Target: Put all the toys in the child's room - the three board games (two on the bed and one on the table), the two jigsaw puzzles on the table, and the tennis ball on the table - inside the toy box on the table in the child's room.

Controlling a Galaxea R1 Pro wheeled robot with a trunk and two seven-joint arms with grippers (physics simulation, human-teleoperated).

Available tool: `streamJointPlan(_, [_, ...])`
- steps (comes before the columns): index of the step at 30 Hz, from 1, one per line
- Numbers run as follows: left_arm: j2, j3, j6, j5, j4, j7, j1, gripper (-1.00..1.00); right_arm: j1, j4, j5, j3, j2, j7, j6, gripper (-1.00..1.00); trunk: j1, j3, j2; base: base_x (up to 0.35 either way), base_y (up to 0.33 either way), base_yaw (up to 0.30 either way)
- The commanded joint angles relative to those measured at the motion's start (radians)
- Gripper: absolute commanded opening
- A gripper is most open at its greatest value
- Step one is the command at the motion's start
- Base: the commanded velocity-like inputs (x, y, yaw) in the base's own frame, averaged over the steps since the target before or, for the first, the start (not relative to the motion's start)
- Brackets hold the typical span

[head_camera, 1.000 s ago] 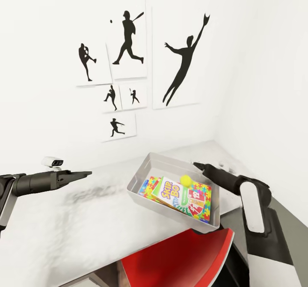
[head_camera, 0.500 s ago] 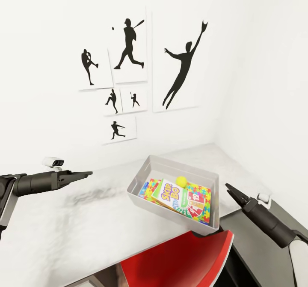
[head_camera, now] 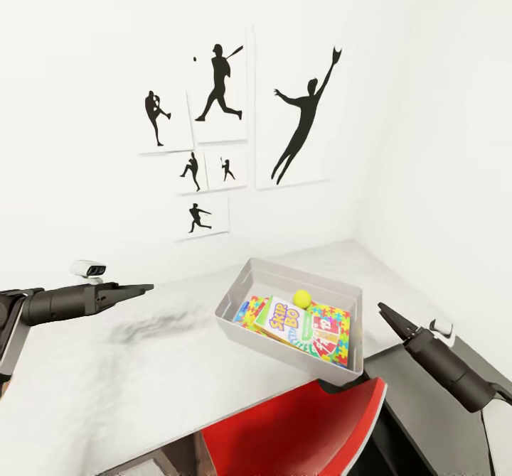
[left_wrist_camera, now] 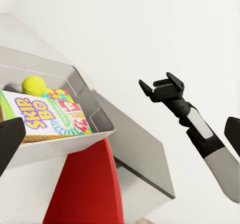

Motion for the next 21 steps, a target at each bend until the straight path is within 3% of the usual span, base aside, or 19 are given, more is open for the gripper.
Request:
streamJointPlan(1, [0.001, 0.0, 0.011, -0.001, 0.0, -0.004, -0.001, 1.0, -0.001, 0.0, -0.002, -0.001, 0.0, 0.002, 0.005, 1.0, 0.0, -0.001, -0.002, -0.062, 0.022, -0.025])
streamJointPlan(21, [-0.003, 0.004, 0.012, 0.002, -0.002, -0.004, 0.007, 1.0, -0.001, 0.023, 0.0, -0.002, 0.0, -0.002, 0.0, 1.0, 0.0, 0.031, -0.002, -0.039, 0.006, -0.085])
